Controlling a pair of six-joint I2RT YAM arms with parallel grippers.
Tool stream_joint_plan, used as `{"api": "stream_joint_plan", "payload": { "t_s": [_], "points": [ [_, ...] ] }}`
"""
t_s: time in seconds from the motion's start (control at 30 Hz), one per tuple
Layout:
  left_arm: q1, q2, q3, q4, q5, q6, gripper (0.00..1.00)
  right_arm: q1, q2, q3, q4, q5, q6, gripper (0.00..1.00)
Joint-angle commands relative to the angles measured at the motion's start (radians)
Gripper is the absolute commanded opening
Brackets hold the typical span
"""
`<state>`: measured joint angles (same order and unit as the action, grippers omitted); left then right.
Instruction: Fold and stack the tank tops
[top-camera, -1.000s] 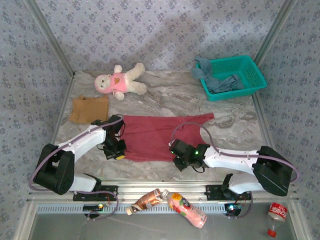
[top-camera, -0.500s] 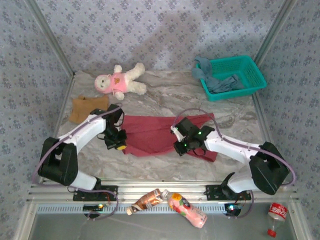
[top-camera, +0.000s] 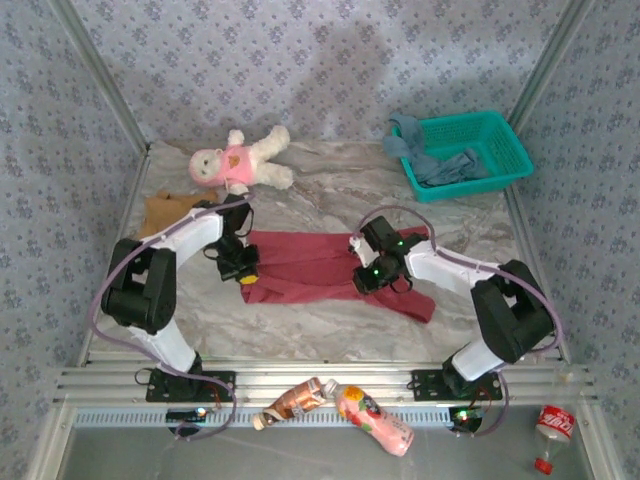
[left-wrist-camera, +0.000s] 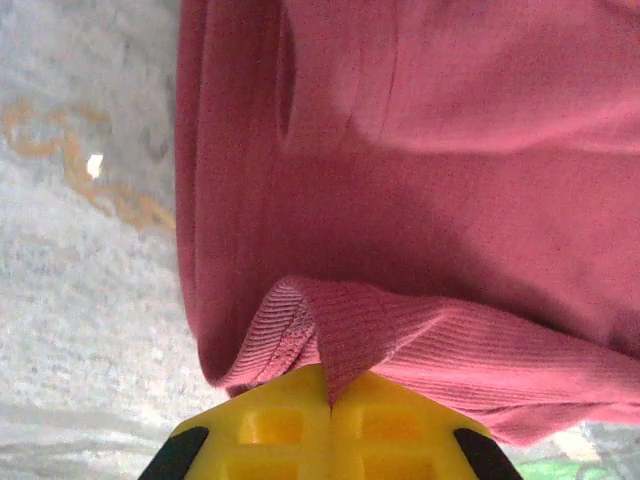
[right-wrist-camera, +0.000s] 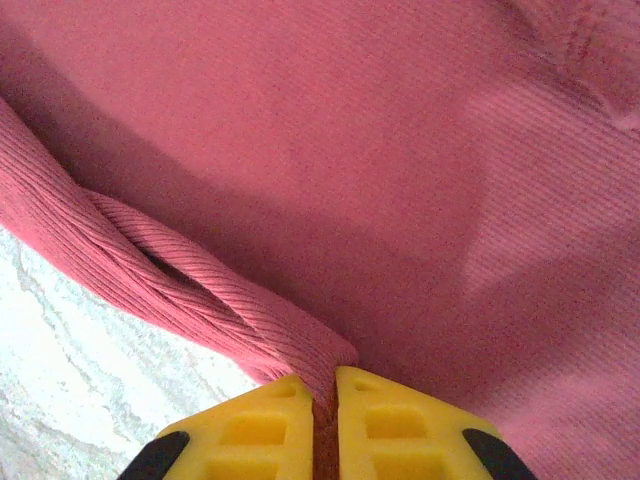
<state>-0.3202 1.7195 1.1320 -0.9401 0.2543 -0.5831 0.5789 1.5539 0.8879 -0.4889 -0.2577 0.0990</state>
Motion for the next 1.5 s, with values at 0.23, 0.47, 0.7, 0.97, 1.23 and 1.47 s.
{"api": "stream_joint_plan", "payload": {
  "t_s": [0.23, 0.47, 0.7, 0.97, 1.23, 1.47],
  "points": [
    [0.011, 0.103, 0.090, 0.005, -0.040, 0.045, 0.07, -0.062, 0.112, 0.083, 0.045, -0.036, -0.021, 0.16],
    [0.014, 0.094, 0.124, -0.015, -0.061, 0.039, 0.26, -0.073, 0.160, 0.106, 0.074, -0.018, -0.007, 0.20],
    [0.006, -0.022, 0.037, -0.019, -0.017, -0.009, 0.37, -0.081, 0.166, 0.108, 0.096, -0.019, -0.005, 0.19],
    [-0.024, -0.008, -0.030, 0.042, 0.026, -0.046, 0.36, -0.089, 0.039, 0.040, 0.047, 0.000, 0.028, 0.33],
    [-0.056, -0.010, -0.071, 0.040, 0.013, -0.045, 0.33, -0.095, -0.005, -0.020, 0.040, -0.004, 0.054, 0.37],
    [-0.052, 0.009, -0.049, -0.016, -0.070, 0.025, 0.15, -0.080, 0.026, -0.024, 0.057, 0.003, 0.061, 0.38]
  ]
}}
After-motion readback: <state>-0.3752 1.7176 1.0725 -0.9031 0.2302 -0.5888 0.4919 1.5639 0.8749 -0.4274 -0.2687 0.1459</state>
